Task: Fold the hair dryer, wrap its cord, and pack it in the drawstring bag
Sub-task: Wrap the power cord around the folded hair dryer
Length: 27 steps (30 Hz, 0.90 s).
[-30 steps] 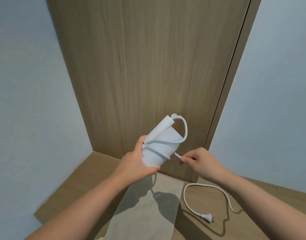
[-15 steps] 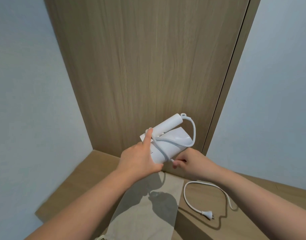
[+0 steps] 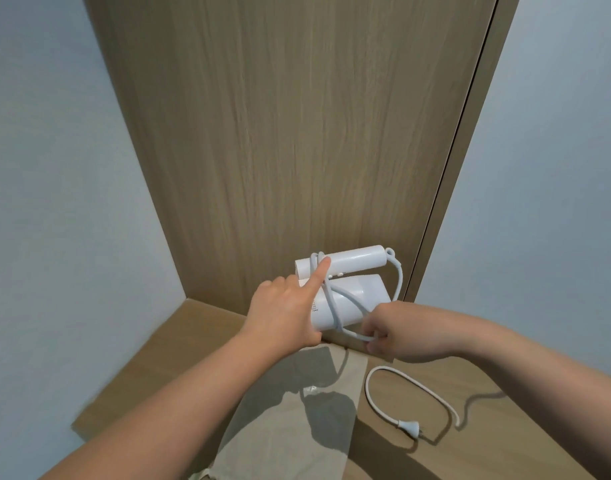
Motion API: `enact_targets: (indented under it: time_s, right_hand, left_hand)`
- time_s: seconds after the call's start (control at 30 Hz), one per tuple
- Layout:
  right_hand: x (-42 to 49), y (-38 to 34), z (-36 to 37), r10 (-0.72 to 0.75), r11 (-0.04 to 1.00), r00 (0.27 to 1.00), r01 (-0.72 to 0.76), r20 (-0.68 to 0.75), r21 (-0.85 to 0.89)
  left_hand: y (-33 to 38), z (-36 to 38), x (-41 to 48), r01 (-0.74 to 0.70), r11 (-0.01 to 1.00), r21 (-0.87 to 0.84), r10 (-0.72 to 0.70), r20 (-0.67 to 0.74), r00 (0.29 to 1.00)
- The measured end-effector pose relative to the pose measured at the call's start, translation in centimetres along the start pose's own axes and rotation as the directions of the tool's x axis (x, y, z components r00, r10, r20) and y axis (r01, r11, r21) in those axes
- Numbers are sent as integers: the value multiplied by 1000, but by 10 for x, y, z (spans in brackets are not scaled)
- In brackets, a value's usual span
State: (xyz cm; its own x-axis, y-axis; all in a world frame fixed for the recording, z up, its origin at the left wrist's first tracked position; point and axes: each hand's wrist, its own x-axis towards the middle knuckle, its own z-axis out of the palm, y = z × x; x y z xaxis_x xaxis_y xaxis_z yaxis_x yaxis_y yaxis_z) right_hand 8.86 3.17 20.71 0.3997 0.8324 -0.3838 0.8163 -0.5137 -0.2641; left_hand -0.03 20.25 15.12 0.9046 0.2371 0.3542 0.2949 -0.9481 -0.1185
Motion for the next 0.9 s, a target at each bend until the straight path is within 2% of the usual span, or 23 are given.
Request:
enact_targets:
  time_s: [0.1,0.17,0.23,0.3,0.4,0.5,0.67,0.9]
  right_hand:
    - [-11,-2,-13,-28,998,995,33,95,-49]
    - [-17,-3,-24,-80,996,994,83,74,-41]
    - [-16,-3,-33,-138,990,989,139,-50,10]
    - [-6,1,-36,-143,976,964,175,-222,132]
    - [12,7,-33,-90,948,902,208,-423,241]
    - [27,15,-28,1,931,847,194,-532,310]
    - [43,27,-22,210,881,803,92,-558,464]
    - [49,16,-22,216,902,756,87,-618,423]
  left_hand:
    - [-5,3,0,-60,996,60,60,13,998]
    - [-11,9,0,-90,992,89,91,-8,996]
    - [-17,17,-4,-121,989,87,119,26,993]
    - [-19,19,-8,-136,988,68,131,72,989]
    - [-18,18,-12,-189,981,46,183,103,978]
    - [-17,13,-15,-227,973,34,222,108,969]
    - [-13,9,-22,-263,965,14,260,108,959]
    - [-14,6,-22,-343,939,-33,344,44,938]
